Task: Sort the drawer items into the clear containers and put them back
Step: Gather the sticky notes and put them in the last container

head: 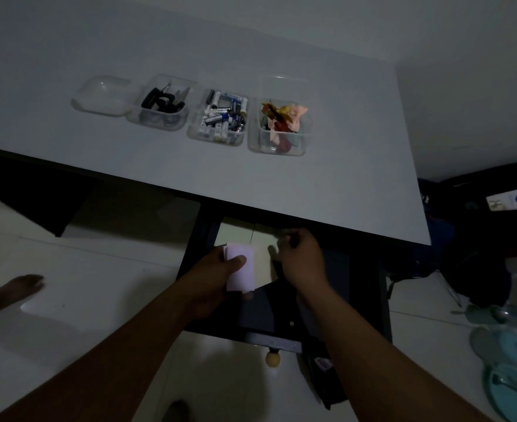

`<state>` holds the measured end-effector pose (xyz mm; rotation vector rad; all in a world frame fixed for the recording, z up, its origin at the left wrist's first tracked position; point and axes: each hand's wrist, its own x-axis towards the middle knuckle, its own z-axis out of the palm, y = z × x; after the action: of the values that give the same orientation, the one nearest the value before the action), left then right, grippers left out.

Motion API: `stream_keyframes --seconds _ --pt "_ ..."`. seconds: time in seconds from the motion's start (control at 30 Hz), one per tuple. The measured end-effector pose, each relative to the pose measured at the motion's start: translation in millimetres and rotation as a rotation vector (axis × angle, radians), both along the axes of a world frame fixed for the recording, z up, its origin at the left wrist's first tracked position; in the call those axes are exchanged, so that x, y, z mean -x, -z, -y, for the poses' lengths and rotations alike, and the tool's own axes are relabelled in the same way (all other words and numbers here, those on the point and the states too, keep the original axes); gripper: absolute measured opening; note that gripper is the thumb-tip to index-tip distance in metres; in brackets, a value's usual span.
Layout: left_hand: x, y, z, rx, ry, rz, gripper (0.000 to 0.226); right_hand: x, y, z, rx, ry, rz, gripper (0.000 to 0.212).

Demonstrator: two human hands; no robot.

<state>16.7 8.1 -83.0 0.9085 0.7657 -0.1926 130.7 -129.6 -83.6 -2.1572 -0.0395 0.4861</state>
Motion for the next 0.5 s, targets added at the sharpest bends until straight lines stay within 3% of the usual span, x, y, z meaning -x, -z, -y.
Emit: stream_keyframes --seconds 0.13,0.23,0.37,0.43,0.5 --pt "4.3 -2.2 -8.5 0.064 -0.014 0.02 0.037 -12.3 24.3 -12.3 0.377 -0.131 -0.086 0.072" --pt "3.1 -1.2 -7.3 0.065 -0.031 0.01 0.039 -16.4 39.8 -18.1 0.42 -0.169 -0.043 0.065" --pt "2.2 -3.9 -7.7 0.057 -0.038 -0.011 0.036 -33.8 44.1 -19.6 0.567 -0.115 -0.224 0.08" --pt "2.9 -6.3 -8.9 0.054 -0.052 -0.024 0.036 -34.6 32.8 -12.9 0.507 -0.064 -0.266 0.082" --pt "2.7 -7.5 -9.0 0.042 -0.065 -0.048 0.036 -27.9 25.9 2.9 0.262 0.029 -0.292 0.066"
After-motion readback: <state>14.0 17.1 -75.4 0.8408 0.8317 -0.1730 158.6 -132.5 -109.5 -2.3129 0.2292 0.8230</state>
